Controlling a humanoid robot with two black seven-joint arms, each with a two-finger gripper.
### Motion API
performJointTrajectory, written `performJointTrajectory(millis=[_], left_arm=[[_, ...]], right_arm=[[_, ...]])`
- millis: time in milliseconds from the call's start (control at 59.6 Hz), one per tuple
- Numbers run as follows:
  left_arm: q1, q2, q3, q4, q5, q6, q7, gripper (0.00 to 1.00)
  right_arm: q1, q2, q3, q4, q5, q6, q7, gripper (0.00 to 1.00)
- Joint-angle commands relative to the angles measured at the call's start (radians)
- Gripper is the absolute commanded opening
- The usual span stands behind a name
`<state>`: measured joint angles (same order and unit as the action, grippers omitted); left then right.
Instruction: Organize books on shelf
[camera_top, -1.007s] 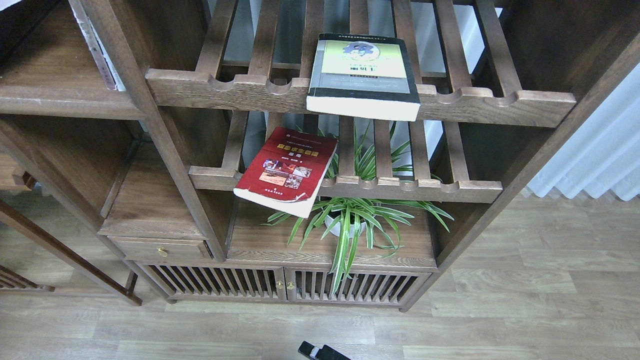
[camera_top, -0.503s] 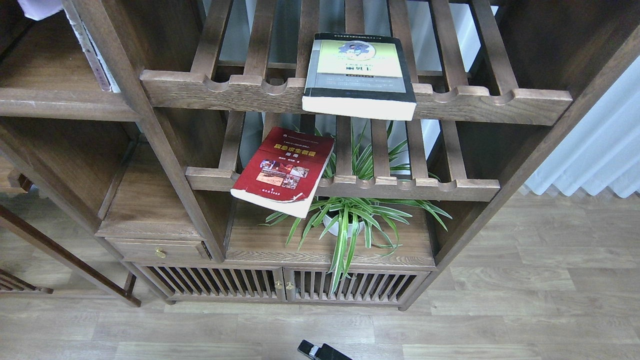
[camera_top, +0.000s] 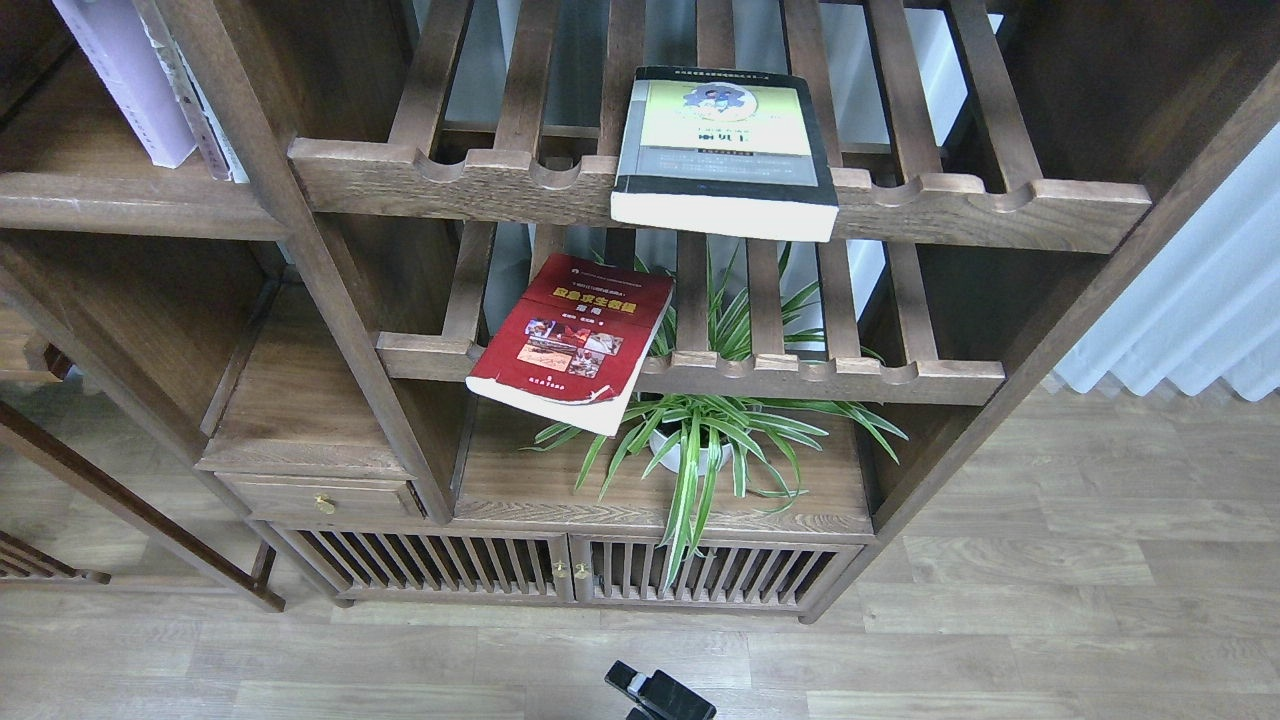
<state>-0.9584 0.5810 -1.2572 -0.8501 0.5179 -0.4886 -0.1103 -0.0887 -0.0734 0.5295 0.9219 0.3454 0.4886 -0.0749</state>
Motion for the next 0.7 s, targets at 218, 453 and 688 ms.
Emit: performJointTrajectory(millis=[218, 453, 688], left_arm=[[0.237, 0.017, -0.287, -0.205, -0.074, 0.000, -0.014, 0.76], [0.524, 0.016, -0.413, -0.451, -0.131, 0.000, 0.000, 0.78], [0.840, 0.003, -0.475, -0.627, -0.260, 0.000, 0.003, 0.83]], right_arm=[[0.004, 0.001, 0.001, 0.000, 0.047, 0.000, 0.056, 0.99], [0.009, 0.006, 0.001, 0.000, 0.047, 0.000, 0.056, 0.99], [0.043, 0.047, 0.082, -0.003, 0.050, 0.000, 0.056, 0.99]])
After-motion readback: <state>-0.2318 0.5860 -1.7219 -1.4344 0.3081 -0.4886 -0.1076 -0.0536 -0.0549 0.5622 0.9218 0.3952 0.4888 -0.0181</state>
